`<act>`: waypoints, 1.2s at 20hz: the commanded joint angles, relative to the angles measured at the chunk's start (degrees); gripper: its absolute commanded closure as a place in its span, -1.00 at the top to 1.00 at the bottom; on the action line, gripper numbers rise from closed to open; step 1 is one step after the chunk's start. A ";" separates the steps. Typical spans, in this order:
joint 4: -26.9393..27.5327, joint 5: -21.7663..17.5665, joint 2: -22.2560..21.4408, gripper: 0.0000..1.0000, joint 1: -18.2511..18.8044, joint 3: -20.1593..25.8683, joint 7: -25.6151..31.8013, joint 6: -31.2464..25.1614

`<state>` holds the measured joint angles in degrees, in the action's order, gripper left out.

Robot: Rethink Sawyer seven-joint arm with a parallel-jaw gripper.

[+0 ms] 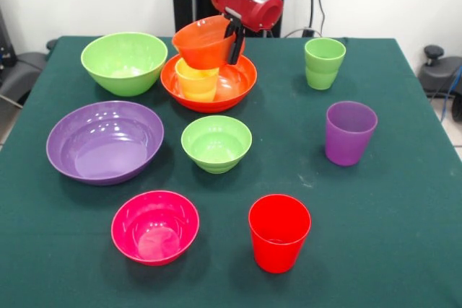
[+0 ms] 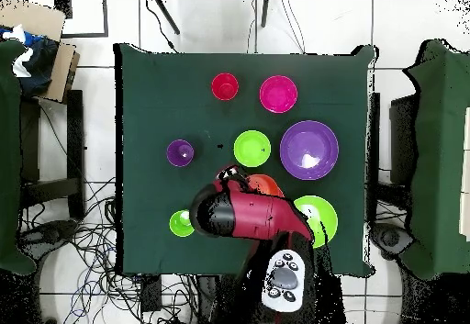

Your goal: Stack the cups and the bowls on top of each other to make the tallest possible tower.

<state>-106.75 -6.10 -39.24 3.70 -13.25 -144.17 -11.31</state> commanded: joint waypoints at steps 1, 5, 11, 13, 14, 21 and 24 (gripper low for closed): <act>-2.85 -3.67 1.68 -1.00 1.54 4.53 -1.43 4.57; -3.67 -3.96 1.63 -1.00 1.86 4.34 -1.31 5.35; -4.58 -4.17 0.76 -1.00 2.24 4.34 -0.93 5.30; -4.71 -4.21 0.84 -1.00 2.26 4.34 -1.04 5.53; -4.95 -4.32 0.74 -1.00 2.38 4.33 -1.03 5.76; -4.63 -4.36 2.14 -1.00 1.87 3.87 -1.46 7.20; -4.70 -4.34 2.36 -1.00 1.58 3.67 -1.67 7.53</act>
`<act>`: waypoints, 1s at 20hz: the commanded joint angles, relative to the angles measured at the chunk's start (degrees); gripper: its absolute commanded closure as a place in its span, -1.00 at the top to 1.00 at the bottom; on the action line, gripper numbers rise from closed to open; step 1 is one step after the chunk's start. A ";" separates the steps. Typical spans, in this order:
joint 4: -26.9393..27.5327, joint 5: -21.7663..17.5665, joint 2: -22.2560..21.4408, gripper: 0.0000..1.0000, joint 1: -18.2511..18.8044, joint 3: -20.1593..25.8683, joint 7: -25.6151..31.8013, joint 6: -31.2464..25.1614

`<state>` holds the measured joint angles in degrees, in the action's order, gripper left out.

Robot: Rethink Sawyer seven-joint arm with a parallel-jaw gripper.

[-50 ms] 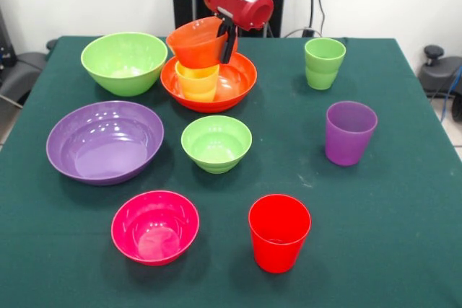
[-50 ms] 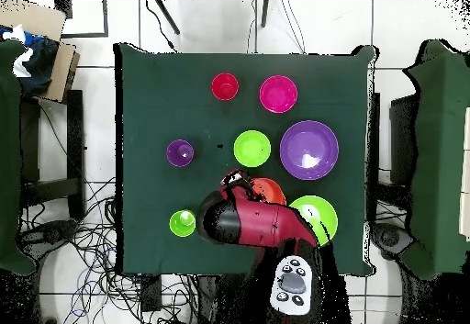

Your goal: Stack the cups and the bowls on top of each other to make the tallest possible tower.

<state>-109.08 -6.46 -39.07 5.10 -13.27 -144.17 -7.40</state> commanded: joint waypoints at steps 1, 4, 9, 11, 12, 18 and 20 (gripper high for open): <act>-2.40 -3.98 2.35 -1.00 0.10 3.64 -1.78 3.82; -2.44 -4.00 3.21 -1.00 -0.54 2.94 -2.22 4.78; -2.83 -4.11 4.73 -1.00 -1.19 1.87 -2.69 6.68; -2.92 -4.17 4.99 -1.00 -1.22 1.67 -2.59 7.10; -2.84 -4.07 5.10 -1.00 -1.36 1.54 -2.60 7.18; -2.73 -3.38 5.53 -1.00 -1.95 1.20 -2.70 7.62; -2.68 -3.19 5.71 -1.00 -2.15 1.08 -2.79 7.83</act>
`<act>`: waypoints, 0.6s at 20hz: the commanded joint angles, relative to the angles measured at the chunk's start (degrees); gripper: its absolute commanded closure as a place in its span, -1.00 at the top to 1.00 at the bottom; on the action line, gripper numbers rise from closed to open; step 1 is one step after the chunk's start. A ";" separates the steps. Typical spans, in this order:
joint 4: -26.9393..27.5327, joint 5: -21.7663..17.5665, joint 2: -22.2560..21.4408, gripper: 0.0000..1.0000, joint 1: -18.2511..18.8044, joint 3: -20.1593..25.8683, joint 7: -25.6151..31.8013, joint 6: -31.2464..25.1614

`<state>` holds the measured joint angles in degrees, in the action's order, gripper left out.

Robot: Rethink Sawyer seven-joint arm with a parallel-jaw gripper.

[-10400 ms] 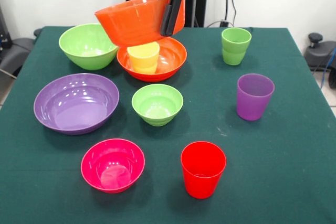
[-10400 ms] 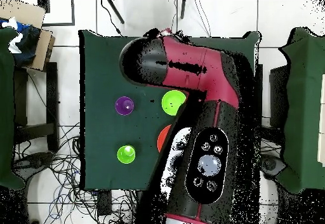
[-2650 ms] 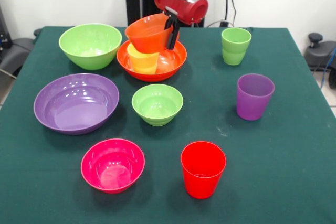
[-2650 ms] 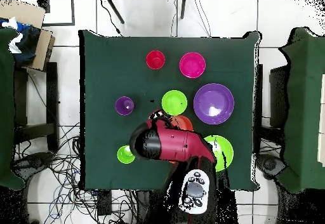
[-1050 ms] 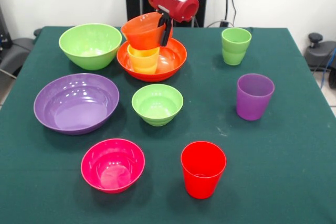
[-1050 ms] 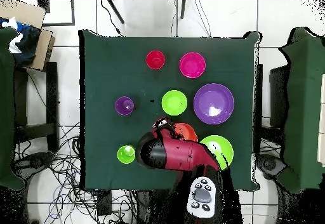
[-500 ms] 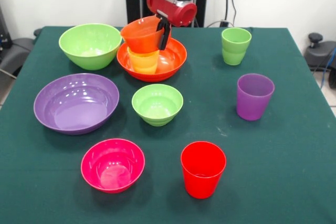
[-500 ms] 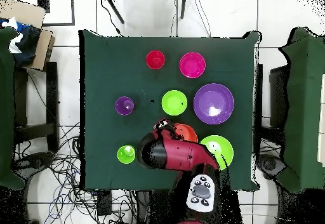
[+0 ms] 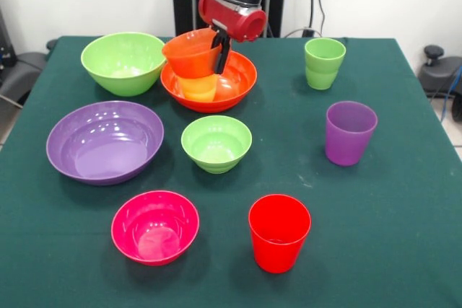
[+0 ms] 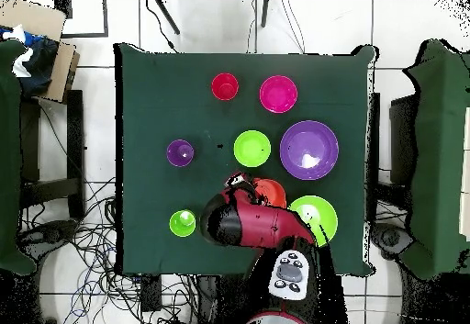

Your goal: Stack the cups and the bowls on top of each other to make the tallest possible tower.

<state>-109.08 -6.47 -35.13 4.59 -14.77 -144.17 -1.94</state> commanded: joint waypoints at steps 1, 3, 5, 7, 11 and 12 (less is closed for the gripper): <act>-2.57 -3.06 1.95 -1.00 -1.77 2.53 -2.87 2.44; -2.52 -2.89 2.05 -1.00 -2.03 2.42 -2.98 2.46; -2.47 -2.76 2.09 -1.00 -2.22 2.31 -3.07 2.43; -2.53 -2.63 2.24 -1.00 -2.58 2.00 -3.23 2.48; -2.66 -2.59 2.23 -1.00 -2.89 1.65 -3.32 2.50; -2.61 -2.56 2.26 -1.00 -2.96 1.62 -3.33 2.49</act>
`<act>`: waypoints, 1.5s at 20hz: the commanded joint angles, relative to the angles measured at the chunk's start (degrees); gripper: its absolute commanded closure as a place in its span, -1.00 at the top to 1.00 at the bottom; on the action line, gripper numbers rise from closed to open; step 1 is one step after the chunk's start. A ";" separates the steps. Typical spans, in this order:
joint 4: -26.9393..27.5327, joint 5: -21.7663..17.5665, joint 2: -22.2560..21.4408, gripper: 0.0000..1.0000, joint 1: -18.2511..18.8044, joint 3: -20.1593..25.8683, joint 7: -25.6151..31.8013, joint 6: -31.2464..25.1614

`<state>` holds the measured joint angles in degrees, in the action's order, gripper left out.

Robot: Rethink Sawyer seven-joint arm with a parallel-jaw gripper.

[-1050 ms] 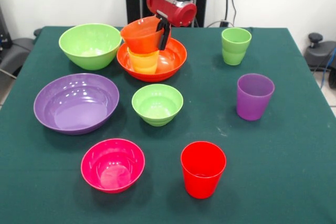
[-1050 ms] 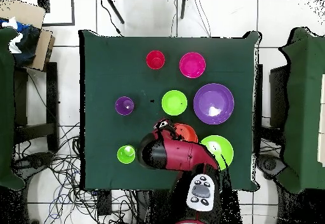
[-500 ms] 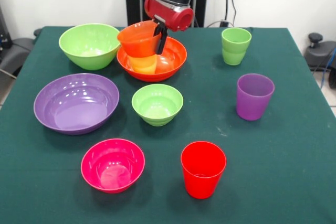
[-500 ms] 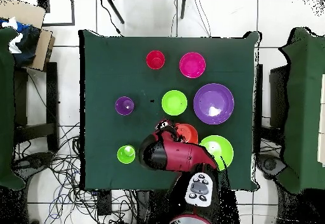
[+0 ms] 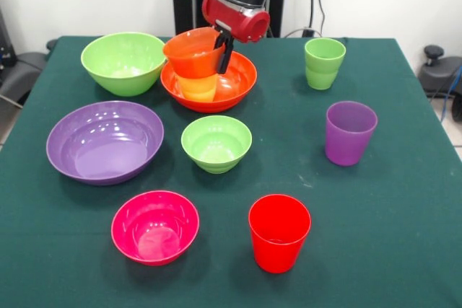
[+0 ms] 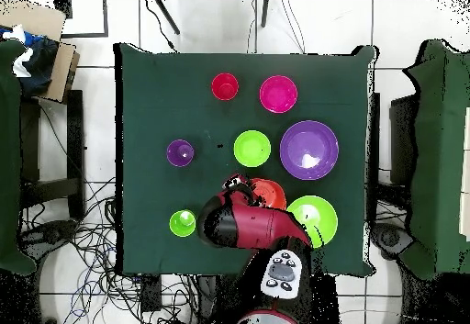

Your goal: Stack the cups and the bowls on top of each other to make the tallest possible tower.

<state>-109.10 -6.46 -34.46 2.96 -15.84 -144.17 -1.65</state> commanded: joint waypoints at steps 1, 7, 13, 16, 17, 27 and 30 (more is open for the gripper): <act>-2.58 -2.46 1.72 -1.00 -1.47 2.63 -3.45 2.30; -2.40 -1.90 2.31 -1.00 -2.48 2.11 -4.03 2.67; -2.17 -1.58 2.51 -1.00 -2.99 1.77 -4.21 2.53; -2.09 -1.38 2.65 -1.00 -3.35 1.59 -4.39 2.54; -1.95 -1.34 2.89 -1.00 -3.27 1.58 -4.43 2.70; -1.34 -0.87 5.15 -1.00 -4.04 0.75 -5.11 4.89; -1.08 -0.50 6.05 -1.00 -4.43 0.46 -5.40 5.56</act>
<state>-109.11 -6.45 -31.94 -0.40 -18.11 -144.17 -0.22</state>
